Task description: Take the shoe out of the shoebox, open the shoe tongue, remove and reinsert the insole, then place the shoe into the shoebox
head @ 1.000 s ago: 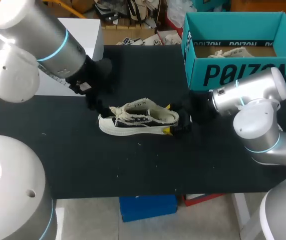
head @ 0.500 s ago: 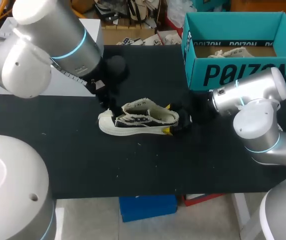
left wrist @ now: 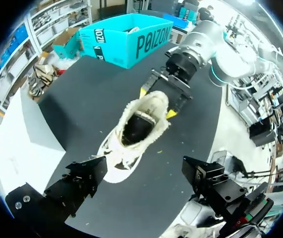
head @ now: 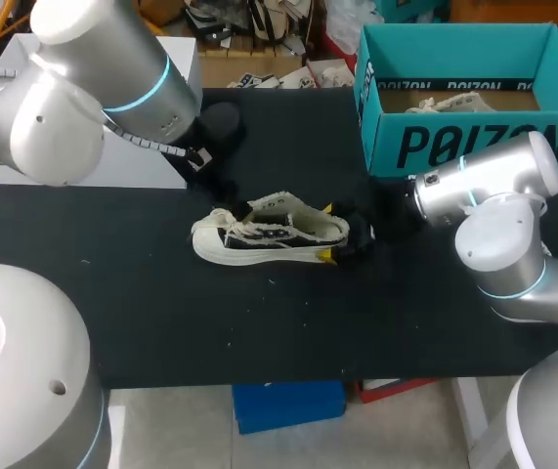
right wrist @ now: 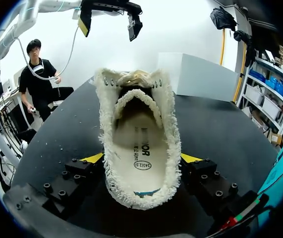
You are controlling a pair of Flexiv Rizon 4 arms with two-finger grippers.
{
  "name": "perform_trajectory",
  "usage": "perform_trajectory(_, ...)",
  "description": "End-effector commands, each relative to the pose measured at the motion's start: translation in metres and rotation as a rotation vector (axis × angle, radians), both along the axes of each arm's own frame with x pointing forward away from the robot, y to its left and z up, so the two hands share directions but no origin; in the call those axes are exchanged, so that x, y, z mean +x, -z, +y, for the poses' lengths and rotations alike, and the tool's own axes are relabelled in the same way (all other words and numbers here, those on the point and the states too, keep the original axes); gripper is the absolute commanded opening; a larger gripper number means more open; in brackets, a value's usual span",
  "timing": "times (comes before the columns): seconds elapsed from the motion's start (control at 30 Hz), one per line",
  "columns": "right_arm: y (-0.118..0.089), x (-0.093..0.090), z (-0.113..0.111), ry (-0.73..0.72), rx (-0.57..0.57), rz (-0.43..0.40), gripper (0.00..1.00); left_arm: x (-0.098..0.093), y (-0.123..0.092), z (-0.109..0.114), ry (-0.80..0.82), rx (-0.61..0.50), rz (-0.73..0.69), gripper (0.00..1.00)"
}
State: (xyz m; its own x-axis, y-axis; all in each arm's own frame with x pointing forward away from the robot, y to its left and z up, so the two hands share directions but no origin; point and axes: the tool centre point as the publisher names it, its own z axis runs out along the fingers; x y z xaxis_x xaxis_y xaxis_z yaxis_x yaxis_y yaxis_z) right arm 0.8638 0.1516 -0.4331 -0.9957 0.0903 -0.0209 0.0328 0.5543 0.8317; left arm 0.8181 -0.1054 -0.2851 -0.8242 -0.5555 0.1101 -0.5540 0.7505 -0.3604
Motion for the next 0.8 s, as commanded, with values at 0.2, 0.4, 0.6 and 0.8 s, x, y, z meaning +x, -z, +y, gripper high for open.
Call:
perform_trajectory(0.2,0.001,0.000,0.003,0.001,-0.003,0.001,0.00,0.020,-0.002,-0.022,-0.364,0.169,0.080,1.00)
perform_trajectory(0.4,0.001,0.000,0.003,0.001,-0.003,0.001,0.00,0.021,-0.005,-0.025,-0.334,0.097,0.114,1.00)
perform_trajectory(0.6,0.001,0.000,0.003,0.001,-0.003,0.001,0.00,0.021,-0.005,-0.025,-0.334,0.097,0.114,1.00)
perform_trajectory(0.8,0.001,0.000,0.003,0.001,-0.003,0.001,0.00,0.021,-0.005,-0.025,-0.334,0.097,0.114,1.00)
